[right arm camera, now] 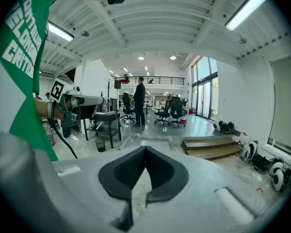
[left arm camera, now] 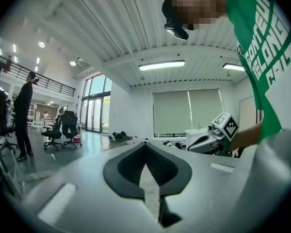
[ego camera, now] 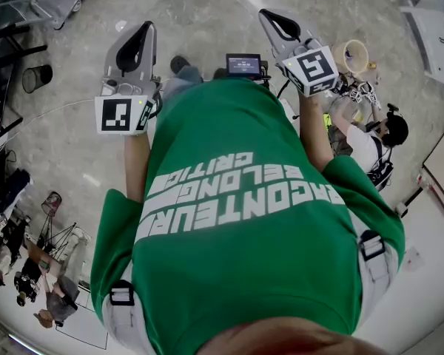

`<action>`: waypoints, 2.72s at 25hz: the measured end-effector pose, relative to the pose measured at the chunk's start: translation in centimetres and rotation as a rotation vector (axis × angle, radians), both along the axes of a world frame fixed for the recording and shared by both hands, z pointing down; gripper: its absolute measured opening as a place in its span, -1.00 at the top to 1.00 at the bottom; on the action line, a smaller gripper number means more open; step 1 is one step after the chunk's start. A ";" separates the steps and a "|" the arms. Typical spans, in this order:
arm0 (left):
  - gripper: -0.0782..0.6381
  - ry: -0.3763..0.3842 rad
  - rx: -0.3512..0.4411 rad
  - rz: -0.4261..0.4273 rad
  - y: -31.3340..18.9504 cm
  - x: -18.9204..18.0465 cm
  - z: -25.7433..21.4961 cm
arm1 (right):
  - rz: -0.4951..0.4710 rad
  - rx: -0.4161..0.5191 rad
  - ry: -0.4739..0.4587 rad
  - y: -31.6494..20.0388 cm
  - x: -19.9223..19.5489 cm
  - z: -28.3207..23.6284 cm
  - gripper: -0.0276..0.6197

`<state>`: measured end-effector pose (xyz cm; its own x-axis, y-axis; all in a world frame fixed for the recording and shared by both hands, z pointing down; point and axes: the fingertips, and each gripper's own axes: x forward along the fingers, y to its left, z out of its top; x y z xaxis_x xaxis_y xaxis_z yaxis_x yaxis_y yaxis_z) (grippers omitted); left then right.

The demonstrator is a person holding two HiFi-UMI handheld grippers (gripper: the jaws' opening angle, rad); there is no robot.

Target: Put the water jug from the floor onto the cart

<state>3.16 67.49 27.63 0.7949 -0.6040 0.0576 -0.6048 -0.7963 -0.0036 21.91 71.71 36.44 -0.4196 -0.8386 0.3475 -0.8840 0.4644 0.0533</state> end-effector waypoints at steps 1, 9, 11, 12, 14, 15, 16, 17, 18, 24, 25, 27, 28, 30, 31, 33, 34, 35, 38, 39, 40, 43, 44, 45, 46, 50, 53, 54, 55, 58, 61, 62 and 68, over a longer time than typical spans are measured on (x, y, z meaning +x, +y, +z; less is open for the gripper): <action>0.74 0.002 -0.002 -0.004 0.0 -0.2 0.0 | -0.004 0.000 -0.003 -0.1 -0.2 0.0 0.94; 0.74 0.026 -0.022 -0.021 -1.1 -2.9 0.6 | 0.011 0.001 -0.016 -1.7 -2.0 0.0 0.94; 0.74 0.031 -0.029 -0.021 -1.7 -3.6 0.7 | 0.013 -0.003 -0.015 -2.4 -2.5 -0.1 0.94; 0.74 0.035 -0.032 -0.021 -2.0 -4.0 0.8 | 0.014 -0.003 -0.015 -2.7 -2.8 -0.2 0.94; 0.74 0.043 -0.036 -0.023 -2.6 -4.8 0.9 | 0.011 -0.002 -0.014 -3.4 -3.6 -0.3 0.94; 0.74 0.046 -0.037 -0.024 -3.0 -5.3 0.9 | 0.008 -0.001 -0.012 -3.9 -4.0 -0.3 0.94; 0.74 0.049 -0.037 -0.025 -3.3 -5.7 1.0 | 0.005 -0.002 -0.009 -4.3 -4.5 -0.3 0.94; 0.74 0.052 -0.037 -0.027 -3.7 -6.2 1.1 | 0.001 -0.004 -0.006 -4.7 -5.0 -0.3 0.94; 0.74 0.056 -0.039 -0.030 -4.1 -6.7 1.1 | -0.003 -0.006 -0.002 -5.2 -5.5 -0.2 0.94; 0.74 0.085 -0.057 -0.054 -7.5 -10.8 2.0 | -0.032 -0.027 0.035 -9.0 -9.5 0.3 0.94; 0.74 0.089 -0.060 -0.057 -8.2 -11.6 2.3 | -0.036 -0.030 0.043 -9.7 -10.2 0.5 0.94; 0.74 0.094 -0.066 -0.060 -9.1 -12.7 2.7 | -0.043 -0.032 0.061 -10.6 -11.2 0.7 0.94; 0.74 0.095 -0.068 -0.060 -9.4 -13.1 2.8 | -0.045 -0.032 0.071 -10.8 -11.5 0.8 0.94; 0.74 0.101 -0.071 -0.057 -9.7 -13.6 2.7 | -0.044 -0.033 0.091 -11.0 -11.8 0.7 0.94; 0.74 0.107 -0.075 -0.053 -9.8 -13.8 2.6 | -0.039 -0.034 0.101 -10.9 -11.8 0.7 0.94; 0.74 0.122 -0.085 -0.044 -10.0 -14.1 2.6 | -0.026 -0.036 0.113 -10.9 -11.8 0.7 0.94; 0.74 0.127 -0.091 -0.040 -10.2 -14.3 2.7 | -0.019 -0.037 0.112 -11.0 -11.7 0.7 0.94; 0.74 0.131 -0.096 -0.036 -10.4 -14.4 2.8 | -0.011 -0.040 0.109 -11.1 -11.7 0.7 0.94; 0.74 0.145 -0.111 -0.027 -10.8 -14.5 3.2 | 0.010 -0.053 0.097 -11.2 -11.5 1.0 0.94; 0.74 0.148 -0.117 -0.026 -10.9 -14.4 3.3 | 0.014 -0.056 0.097 -11.3 -11.3 1.1 0.94; 0.74 0.149 -0.121 -0.025 -11.1 -14.2 3.4 | 0.015 -0.058 0.098 -11.4 -11.2 1.1 0.94; 0.74 0.149 -0.126 -0.022 -11.9 -13.6 3.5 | 0.011 -0.063 0.100 -12.4 -10.7 1.3 0.94; 0.74 0.147 -0.126 -0.023 -12.4 -13.4 3.5 | 0.009 -0.066 0.099 -13.0 -10.5 1.4 0.94; 0.74 0.145 -0.127 -0.025 -13.1 -13.4 3.5 | 0.008 -0.069 0.097 -13.7 -10.4 1.6 0.94; 0.74 0.142 -0.129 -0.030 -13.9 -13.5 3.6 | 0.005 -0.071 0.093 -14.7 -10.4 1.8 0.94; 0.74 0.138 -0.138 -0.060 -17.5 -13.9 3.8 | -0.015 -0.064 0.078 -19.3 -10.5 2.2 0.94; 0.74 0.130 -0.137 -0.070 -20.5 -13.4 3.4 | -0.029 -0.050 0.071 -23.0 -10.1 1.8 0.94; 0.74 0.123 -0.134 -0.070 -21.6 -13.2 3.2 | -0.033 -0.047 0.066 -24.3 -10.0 1.6 0.94; 0.74 0.118 -0.131 -0.069 -22.7 -12.9 2.9 | -0.036 -0.045 0.059 -25.6 -9.8 1.5 0.94; 0.74 0.112 -0.133 -0.061 -26.1 -12.1 2.6 | -0.043 -0.047 0.047 -29.5 -9.3 1.6 0.94; 0.74 0.106 -0.142 -0.059 -29.4 -11.2 2.7 | -0.047 -0.049 0.042 -33.0 -8.6 1.7 0.94; 0.74 0.104 -0.145 -0.058 -30.3 -10.9 2.7 | -0.048 -0.050 0.039 -33.9 -8.3 1.6 0.94; 0.74 0.085 -0.166 -0.042 -35.0 -8.4 3.0 | -0.034 -0.075 0.015 -38.5 -6.0 2.5 0.94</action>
